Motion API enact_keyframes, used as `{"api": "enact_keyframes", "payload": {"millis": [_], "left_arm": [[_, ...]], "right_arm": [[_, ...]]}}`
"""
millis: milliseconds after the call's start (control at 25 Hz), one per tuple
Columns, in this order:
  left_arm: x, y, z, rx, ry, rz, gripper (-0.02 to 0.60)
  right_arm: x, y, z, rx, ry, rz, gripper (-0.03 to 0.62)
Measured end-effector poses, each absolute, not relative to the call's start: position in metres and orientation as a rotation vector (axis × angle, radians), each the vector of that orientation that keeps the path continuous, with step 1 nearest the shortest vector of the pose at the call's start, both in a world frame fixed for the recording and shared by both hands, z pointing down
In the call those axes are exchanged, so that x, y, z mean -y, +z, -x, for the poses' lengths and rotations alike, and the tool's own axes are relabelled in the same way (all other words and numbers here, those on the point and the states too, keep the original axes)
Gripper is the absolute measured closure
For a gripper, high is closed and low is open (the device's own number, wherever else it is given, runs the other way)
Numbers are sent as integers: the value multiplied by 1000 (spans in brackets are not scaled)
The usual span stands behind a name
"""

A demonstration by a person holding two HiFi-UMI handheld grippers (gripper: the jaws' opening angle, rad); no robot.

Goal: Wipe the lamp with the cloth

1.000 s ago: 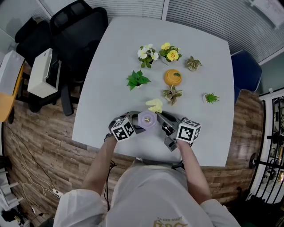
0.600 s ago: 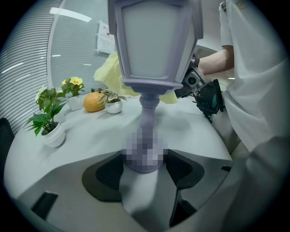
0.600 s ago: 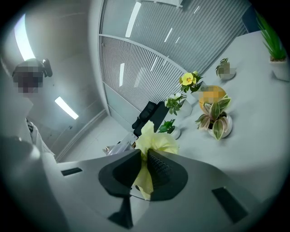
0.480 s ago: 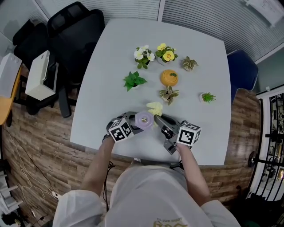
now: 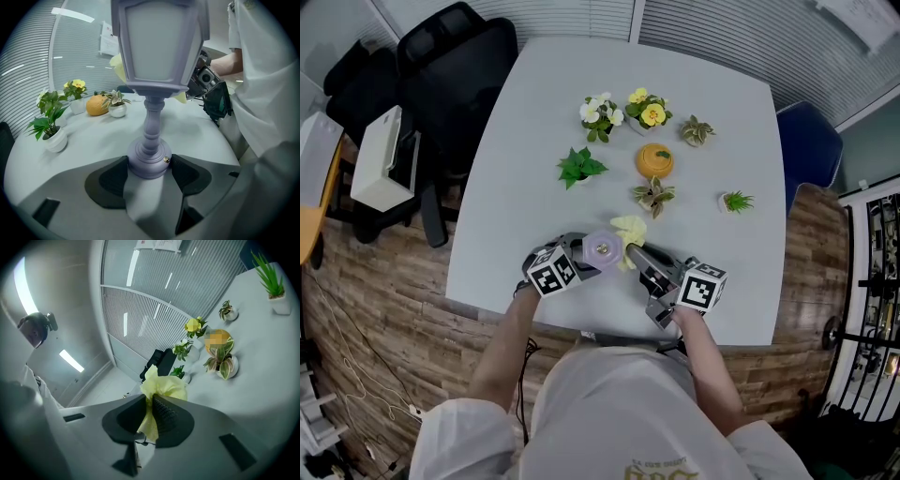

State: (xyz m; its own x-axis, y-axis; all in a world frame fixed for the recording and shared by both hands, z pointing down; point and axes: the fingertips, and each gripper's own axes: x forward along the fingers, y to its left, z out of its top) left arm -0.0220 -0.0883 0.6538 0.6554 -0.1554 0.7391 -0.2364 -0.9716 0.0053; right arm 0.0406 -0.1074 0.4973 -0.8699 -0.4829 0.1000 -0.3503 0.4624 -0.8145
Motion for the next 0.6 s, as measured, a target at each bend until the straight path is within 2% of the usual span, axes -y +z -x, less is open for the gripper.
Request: {"api": "enact_keyframes", "payload": {"millis": [600], "left_arm": [[88, 653, 22, 327, 1221, -2760, 284]], "right_arm": [[99, 489, -40, -2526, -1389, 666, 539]]}}
